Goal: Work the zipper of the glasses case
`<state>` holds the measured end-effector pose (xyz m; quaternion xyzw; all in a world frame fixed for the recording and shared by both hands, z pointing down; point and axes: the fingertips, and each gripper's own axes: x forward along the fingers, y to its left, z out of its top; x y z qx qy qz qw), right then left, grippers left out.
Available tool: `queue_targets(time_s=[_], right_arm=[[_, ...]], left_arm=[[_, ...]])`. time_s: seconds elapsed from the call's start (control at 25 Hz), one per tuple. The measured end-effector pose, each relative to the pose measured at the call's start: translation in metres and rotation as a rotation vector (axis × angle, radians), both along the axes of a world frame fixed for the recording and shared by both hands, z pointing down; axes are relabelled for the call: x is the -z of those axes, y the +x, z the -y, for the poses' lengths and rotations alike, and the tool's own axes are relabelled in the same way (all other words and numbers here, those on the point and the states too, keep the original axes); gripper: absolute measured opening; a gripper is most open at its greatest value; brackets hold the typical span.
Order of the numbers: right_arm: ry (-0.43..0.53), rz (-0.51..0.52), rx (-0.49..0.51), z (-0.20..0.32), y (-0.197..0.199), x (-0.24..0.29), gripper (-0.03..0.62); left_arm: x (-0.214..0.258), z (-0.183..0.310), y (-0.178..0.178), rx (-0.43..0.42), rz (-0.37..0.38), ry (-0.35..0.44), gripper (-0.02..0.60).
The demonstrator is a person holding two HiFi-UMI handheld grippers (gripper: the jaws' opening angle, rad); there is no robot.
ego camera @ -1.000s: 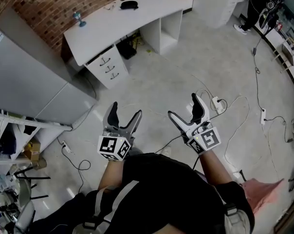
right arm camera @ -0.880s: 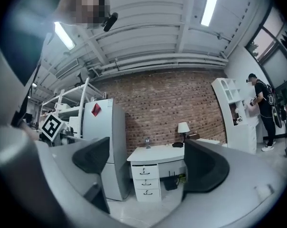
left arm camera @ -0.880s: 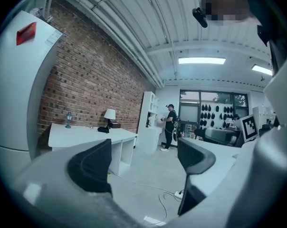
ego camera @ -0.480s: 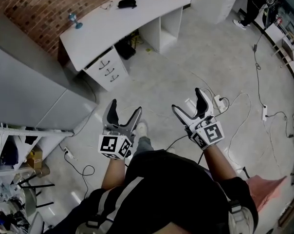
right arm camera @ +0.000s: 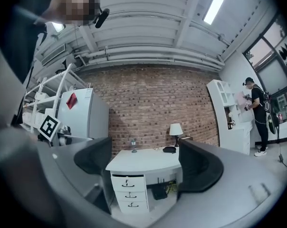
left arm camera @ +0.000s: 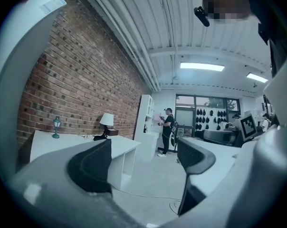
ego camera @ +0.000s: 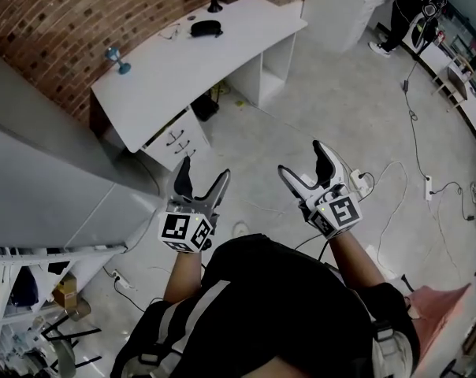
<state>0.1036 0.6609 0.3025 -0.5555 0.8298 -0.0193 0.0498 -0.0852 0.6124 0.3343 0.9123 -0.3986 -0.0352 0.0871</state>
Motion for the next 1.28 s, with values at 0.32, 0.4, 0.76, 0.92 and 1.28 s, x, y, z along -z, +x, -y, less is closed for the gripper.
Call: queue_targets(time_s=[0.32, 0.4, 0.76, 0.92, 1.28], right_arm=[[-0.018, -0.014, -0.038, 0.057, -0.019, -0.006, 0.433], [-0.031, -0.028, -0.032, 0.068, -0.022, -0.012, 0.433], [-0.056, -0.034, 0.009, 0.129, -0.016, -0.024, 0.417], [-0.047, -0.021, 0.054, 0.180, -0.009, -0.027, 0.411], [-0.024, 0.011, 0.123, 0.304, 0.044, -0.023, 0.397]], left_arm=[[-0.003, 0.064, -0.027, -0.033, 0.036, 0.020, 0.428], [-0.006, 0.076, -0.028, -0.032, 0.031, 0.018, 0.429], [-0.016, 0.127, -0.020, -0.018, 0.013, -0.015, 0.428], [-0.016, 0.167, -0.008, 0.009, 0.025, -0.007, 0.428], [-0.008, 0.278, 0.039, 0.080, 0.041, -0.007, 0.425]])
